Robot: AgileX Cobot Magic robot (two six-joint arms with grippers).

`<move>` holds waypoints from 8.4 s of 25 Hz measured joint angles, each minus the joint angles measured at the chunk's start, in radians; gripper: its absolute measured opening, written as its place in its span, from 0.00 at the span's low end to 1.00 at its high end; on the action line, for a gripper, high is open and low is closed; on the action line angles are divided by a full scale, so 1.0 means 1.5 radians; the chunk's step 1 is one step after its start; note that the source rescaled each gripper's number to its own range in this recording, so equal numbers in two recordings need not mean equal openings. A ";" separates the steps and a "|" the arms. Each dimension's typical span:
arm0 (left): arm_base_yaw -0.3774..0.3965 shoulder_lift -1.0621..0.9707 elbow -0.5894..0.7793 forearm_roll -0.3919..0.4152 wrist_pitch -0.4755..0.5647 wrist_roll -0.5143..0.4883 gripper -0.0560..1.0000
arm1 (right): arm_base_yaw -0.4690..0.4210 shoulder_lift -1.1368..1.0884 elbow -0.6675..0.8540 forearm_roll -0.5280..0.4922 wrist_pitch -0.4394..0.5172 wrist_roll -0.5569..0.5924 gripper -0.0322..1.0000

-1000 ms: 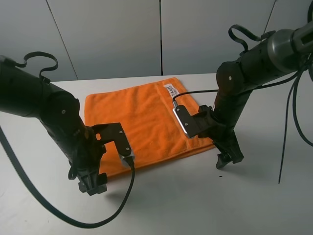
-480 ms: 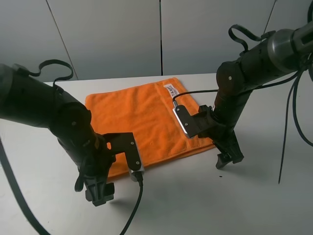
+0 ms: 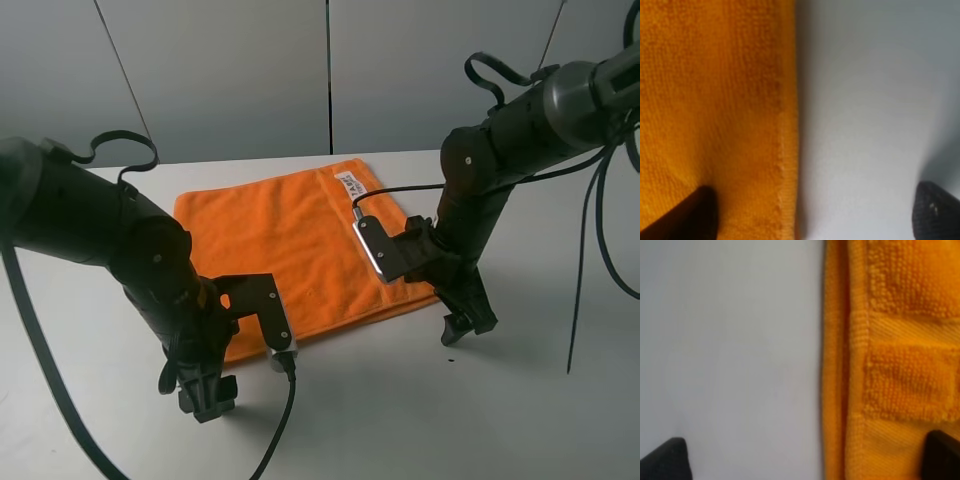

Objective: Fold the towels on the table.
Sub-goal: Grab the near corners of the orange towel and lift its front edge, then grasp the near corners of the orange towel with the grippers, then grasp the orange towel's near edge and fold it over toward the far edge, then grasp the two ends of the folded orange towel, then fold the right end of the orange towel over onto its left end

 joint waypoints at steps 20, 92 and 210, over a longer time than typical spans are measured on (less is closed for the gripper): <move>0.000 0.002 0.000 0.018 -0.021 -0.034 0.15 | 0.000 0.005 -0.004 -0.003 -0.019 0.003 0.22; 0.155 -0.218 -0.056 0.565 -0.082 -0.309 0.05 | 0.006 -0.078 -0.185 -0.245 -0.081 0.266 0.03; 0.373 0.193 -0.368 0.058 0.045 -0.383 0.99 | -0.105 0.017 -0.215 0.309 -0.096 0.744 1.00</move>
